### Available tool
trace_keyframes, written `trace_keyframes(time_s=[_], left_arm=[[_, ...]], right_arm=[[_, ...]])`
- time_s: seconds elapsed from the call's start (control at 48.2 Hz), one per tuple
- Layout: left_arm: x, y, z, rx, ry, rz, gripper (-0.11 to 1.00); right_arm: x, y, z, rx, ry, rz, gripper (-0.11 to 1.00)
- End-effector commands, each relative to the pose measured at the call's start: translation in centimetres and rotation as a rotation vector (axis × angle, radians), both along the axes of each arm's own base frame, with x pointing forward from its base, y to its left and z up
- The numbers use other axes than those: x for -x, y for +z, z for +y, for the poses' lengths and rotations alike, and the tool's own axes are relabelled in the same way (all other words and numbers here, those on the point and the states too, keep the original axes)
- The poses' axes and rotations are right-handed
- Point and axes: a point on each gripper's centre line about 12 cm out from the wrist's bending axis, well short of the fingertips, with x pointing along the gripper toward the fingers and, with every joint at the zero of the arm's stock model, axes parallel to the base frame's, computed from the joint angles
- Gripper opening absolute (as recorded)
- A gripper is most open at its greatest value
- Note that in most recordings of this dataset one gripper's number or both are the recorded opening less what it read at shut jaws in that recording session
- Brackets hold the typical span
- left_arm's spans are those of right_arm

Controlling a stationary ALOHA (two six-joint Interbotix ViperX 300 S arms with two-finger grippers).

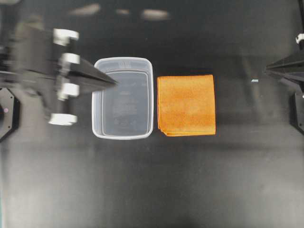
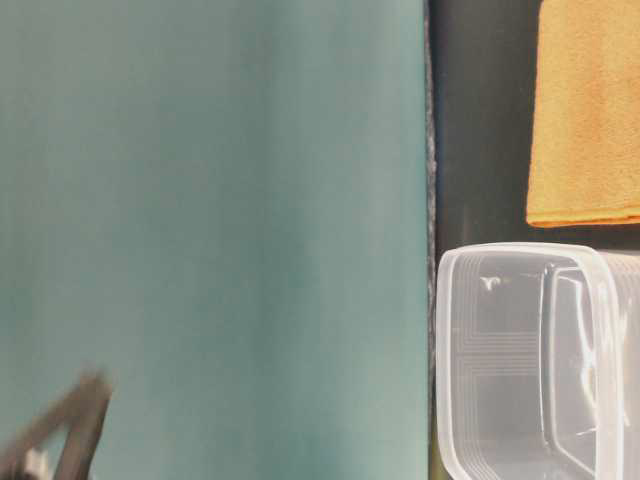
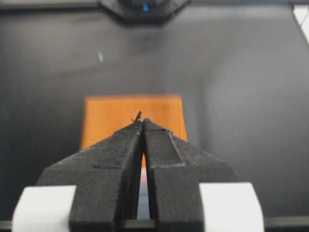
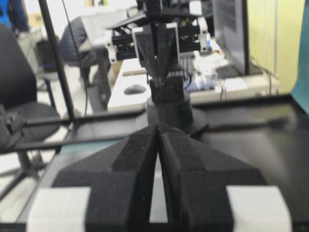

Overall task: Place the orange towel into the container with the left arm.
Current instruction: 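Move the left gripper over the orange towel beside the container, then close the left gripper on the orange towel and lift it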

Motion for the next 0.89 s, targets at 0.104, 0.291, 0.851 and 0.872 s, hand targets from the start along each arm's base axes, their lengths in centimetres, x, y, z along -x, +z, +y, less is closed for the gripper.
trace_keyframes(time_s=[0.104, 0.291, 0.851, 0.872], left_arm=[[-6.2, 0.5, -0.2, -0.012, -0.001, 0.145, 0.00], [-10.6, -0.8, 0.0, -0.040, -0.003, 0.291, 0.00], [-19.9, -11.2, 2.8, -0.092, 0.003, 0.577, 0.90], [-20.1, -11.6, 2.9, -0.091, 0.004, 0.582, 0.90]], right_arm=[[0.6, 0.3, -0.2, -0.007, -0.007, 0.049, -0.01], [1.3, 0.6, -0.5, -0.006, -0.029, 0.040, 0.11], [3.3, 1.3, -0.5, 0.003, -0.029, -0.035, 0.76], [3.4, 1.4, -0.5, 0.002, -0.029, -0.040, 0.76]])
